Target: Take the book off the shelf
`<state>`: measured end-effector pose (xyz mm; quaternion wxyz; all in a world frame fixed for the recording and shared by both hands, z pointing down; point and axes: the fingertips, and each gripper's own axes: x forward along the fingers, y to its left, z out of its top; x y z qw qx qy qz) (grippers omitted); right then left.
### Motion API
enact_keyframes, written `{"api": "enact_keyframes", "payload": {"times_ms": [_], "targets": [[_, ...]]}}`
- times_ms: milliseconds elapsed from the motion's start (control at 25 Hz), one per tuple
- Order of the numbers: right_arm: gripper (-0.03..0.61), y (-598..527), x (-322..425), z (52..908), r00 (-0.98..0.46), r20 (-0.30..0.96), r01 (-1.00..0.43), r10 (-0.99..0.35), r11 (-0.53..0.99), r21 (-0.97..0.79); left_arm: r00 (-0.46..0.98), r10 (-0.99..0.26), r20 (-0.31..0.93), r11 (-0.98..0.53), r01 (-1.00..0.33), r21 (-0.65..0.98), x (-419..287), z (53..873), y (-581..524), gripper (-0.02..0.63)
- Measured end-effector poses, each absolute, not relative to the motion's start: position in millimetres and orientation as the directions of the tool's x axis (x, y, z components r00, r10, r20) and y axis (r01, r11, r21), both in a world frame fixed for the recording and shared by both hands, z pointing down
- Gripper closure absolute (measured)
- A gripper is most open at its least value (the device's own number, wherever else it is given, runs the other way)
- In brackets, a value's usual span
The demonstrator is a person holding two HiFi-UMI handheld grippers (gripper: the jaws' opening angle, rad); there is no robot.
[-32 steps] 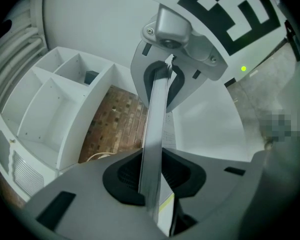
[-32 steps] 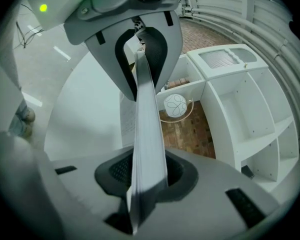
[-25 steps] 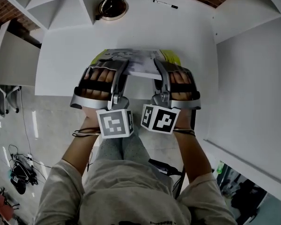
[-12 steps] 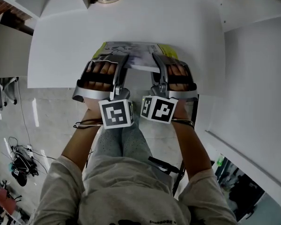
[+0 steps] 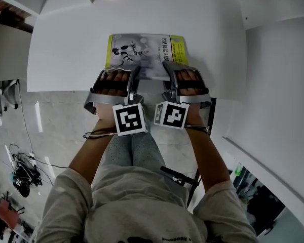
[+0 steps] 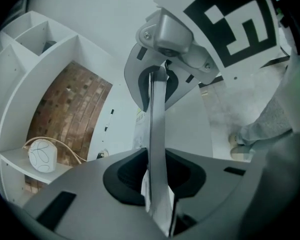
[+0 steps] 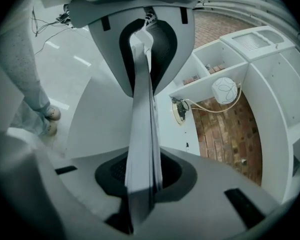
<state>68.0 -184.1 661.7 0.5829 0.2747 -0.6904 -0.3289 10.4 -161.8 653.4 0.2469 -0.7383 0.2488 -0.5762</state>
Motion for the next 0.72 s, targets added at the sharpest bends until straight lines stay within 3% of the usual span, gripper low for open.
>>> {"api": "enact_keyframes", "payload": {"times_ms": [720], "targets": [[0.484, -147.7, 62.7, 704.2, -0.122, 0.748, 0.071, -0.653, 0.746, 0.663, 0.204, -0.547, 0.812, -0.834, -0.051, -0.55, 4.4, 694.7, -132.9, 0.518]]}}
